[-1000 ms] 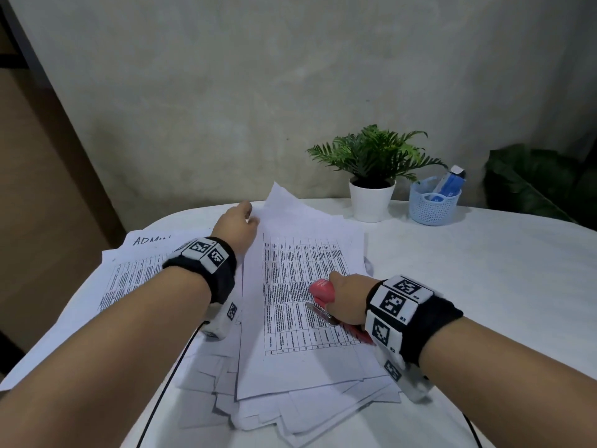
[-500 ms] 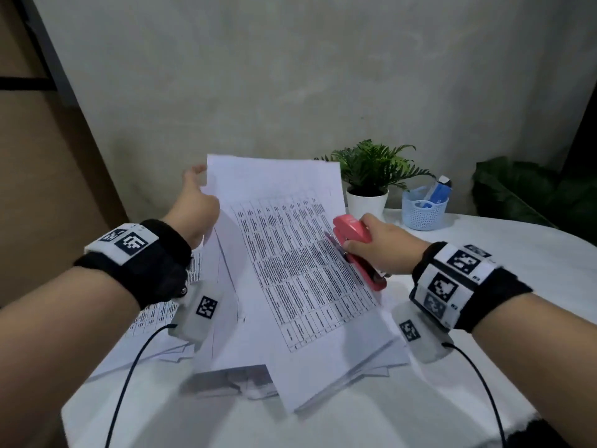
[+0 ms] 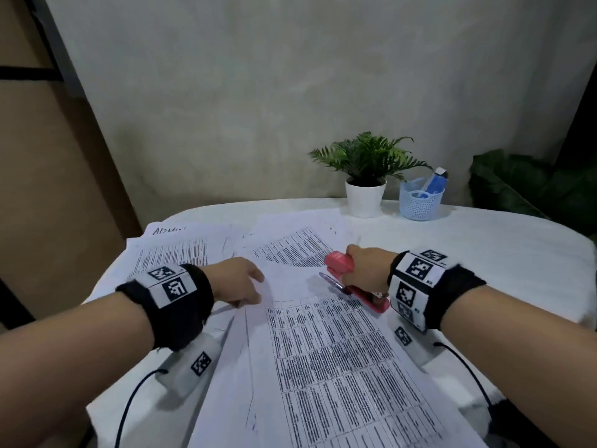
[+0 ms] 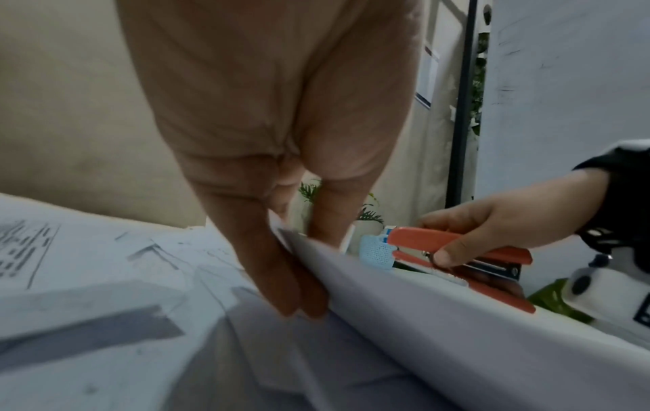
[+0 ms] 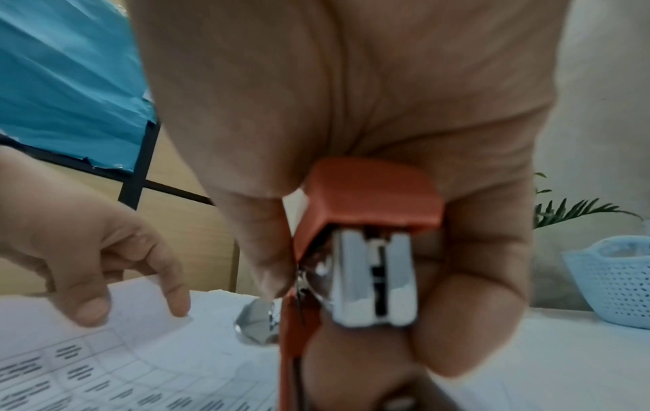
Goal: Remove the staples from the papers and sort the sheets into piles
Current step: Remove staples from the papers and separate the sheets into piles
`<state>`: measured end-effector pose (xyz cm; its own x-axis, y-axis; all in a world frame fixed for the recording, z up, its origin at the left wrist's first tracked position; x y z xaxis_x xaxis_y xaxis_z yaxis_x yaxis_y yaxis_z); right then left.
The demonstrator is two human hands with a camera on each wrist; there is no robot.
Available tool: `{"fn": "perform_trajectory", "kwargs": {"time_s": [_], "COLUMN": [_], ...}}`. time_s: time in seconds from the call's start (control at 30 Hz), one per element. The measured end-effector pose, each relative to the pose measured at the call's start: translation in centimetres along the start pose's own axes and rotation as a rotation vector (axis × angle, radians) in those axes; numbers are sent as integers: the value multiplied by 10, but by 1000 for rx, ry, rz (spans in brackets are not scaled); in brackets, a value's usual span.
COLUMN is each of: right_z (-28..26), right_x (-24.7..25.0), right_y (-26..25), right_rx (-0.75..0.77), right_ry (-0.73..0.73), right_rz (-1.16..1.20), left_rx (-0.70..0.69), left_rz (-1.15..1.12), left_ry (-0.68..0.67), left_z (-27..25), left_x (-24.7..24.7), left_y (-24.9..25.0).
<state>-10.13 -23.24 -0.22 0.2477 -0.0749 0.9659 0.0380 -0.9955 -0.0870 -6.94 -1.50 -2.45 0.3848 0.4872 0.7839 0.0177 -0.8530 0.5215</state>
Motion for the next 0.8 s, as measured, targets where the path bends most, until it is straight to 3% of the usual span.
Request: {"fn": "perform_trajectory", "kwargs": {"time_s": [0.2, 0.43, 0.63, 0.73, 0.8], "right_z": [-5, 4, 15, 22, 24], "right_x": [-7, 0, -11, -17, -19], "right_y": [-13, -21, -19, -16, -16], "right_rx": [53, 85, 102, 62, 55], "right_ry": [-50, -66, -107, -95, -93], "right_rz": [-206, -288, -381, -312, -311], "left_rx": [41, 0, 14, -38, -130], "left_rz": [262, 387, 555, 792, 813], "left_ry": [-160, -87, -183, -81, -12], "left_z": [-17, -5, -10, -6, 2], "left_x": [-8, -23, -18, -8, -8], "left_y": [4, 7, 11, 24, 38]}}
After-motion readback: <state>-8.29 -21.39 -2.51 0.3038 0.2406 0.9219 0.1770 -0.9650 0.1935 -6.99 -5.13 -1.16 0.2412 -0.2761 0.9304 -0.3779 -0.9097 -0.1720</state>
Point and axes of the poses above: each hand's wrist, its own z-axis towards the middle knuckle, its own x-axis out of the back of the hand, y = z × x, the point moved 6 cm from there along z, towards the middle knuckle, and after that the axes turned 6 degrees about -z, right-handed, at the moved point
